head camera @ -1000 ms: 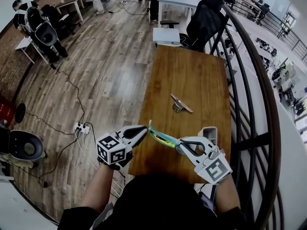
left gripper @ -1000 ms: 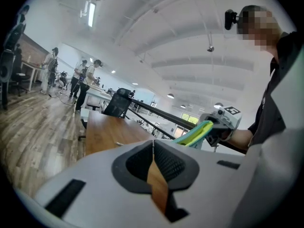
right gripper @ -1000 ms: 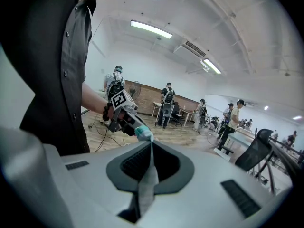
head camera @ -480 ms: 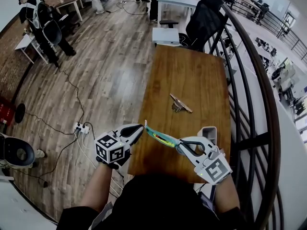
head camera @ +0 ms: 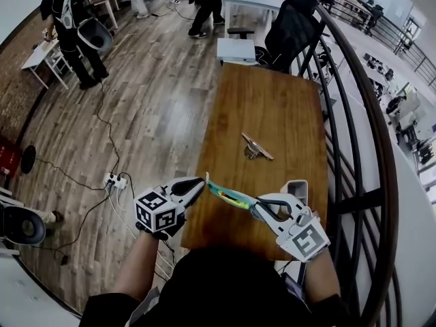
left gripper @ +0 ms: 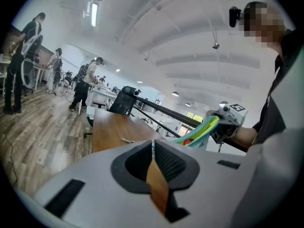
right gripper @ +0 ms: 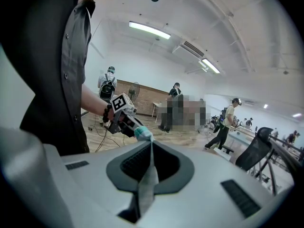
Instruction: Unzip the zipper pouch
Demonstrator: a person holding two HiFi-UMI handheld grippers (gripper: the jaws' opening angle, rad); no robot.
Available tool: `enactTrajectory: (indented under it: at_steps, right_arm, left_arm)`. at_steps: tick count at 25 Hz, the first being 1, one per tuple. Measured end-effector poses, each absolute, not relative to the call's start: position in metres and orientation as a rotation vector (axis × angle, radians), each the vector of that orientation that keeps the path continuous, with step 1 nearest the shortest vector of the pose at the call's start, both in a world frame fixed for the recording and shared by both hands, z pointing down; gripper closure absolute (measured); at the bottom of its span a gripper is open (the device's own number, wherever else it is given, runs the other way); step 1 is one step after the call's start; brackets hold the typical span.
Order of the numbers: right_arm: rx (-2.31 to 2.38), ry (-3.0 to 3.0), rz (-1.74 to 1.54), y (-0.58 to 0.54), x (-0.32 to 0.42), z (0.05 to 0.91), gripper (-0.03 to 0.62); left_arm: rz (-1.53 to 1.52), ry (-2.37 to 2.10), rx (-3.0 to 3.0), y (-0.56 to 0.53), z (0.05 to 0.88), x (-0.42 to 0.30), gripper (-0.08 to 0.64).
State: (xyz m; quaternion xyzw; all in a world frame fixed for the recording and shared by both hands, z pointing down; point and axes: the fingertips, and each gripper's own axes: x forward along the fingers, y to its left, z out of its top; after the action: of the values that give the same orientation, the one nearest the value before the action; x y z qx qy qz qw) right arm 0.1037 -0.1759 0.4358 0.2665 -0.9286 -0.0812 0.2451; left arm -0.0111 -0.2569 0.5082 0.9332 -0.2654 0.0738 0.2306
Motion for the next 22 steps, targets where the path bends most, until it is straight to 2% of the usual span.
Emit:
enactTrajectory:
  at_steps: [5, 9, 22]
  right_arm:
    - [0.723, -2.525, -0.223, -0.177, 0.103, 0.437, 0.592]
    - [0.728, -2.503, -0.221, -0.179, 0.105, 0.441, 0.592]
    - [0.888, -2.412, -0.095, -0.205, 0.124, 0.484, 0.591]
  left_arm:
    - [0.193, -0.694, 2.574, -0.252, 0.506, -0.012, 0.536]
    - [0.183, -0.705, 2.570, -0.253, 0.505, -0.015, 0.502]
    - [0.192, -0.688, 2.523, -0.244, 0.515, -0.018, 0.499]
